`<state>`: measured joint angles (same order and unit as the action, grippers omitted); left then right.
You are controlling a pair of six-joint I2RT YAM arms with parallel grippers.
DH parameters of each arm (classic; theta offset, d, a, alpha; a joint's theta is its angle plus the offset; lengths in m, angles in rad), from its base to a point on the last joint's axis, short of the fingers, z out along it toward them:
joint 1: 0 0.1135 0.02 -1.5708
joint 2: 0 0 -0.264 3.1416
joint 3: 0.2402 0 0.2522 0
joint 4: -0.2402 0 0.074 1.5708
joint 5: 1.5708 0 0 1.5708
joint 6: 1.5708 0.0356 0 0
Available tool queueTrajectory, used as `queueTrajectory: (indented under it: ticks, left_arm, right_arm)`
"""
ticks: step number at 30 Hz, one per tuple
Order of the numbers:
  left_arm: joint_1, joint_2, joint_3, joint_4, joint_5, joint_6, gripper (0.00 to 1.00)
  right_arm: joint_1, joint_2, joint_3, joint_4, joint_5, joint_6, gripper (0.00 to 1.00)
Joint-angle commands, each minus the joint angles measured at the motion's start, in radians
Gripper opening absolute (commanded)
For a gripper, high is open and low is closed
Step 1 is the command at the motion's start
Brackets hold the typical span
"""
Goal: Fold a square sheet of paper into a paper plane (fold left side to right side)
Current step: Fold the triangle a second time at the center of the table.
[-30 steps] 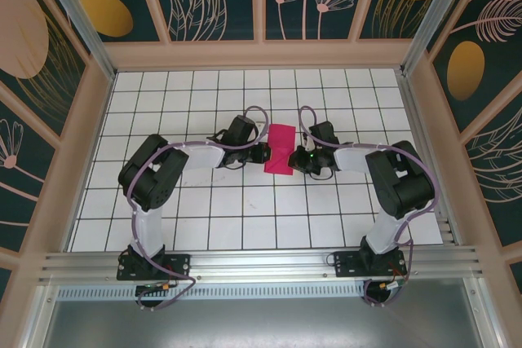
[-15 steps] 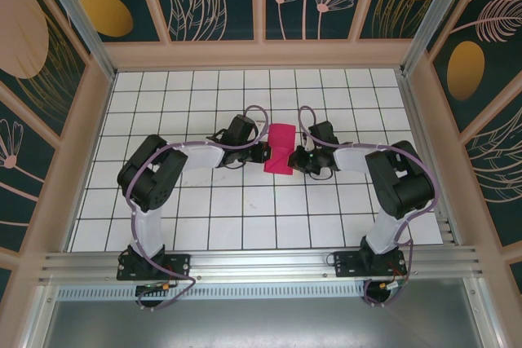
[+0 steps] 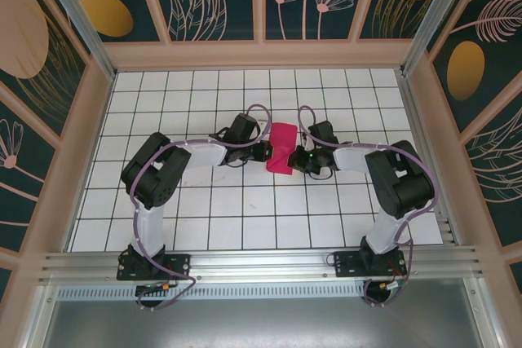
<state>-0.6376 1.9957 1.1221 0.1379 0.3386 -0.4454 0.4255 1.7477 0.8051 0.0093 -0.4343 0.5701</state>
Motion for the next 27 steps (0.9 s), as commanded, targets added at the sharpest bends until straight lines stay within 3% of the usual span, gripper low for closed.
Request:
queueTrajectory:
  ticks: [1, 27]
  left_arm:
    - [-0.001, 0.012, 0.015, -0.026, -0.005, 0.029, 0.05]
    - [0.0, -0.014, 0.002, -0.058, -0.021, 0.064, 0.05]
  right_arm:
    - [0.016, 0.05, -0.002, -0.081, 0.062, -0.029, 0.14]
    - [-0.015, -0.058, 0.093, -0.049, -0.035, -0.024, 0.16]
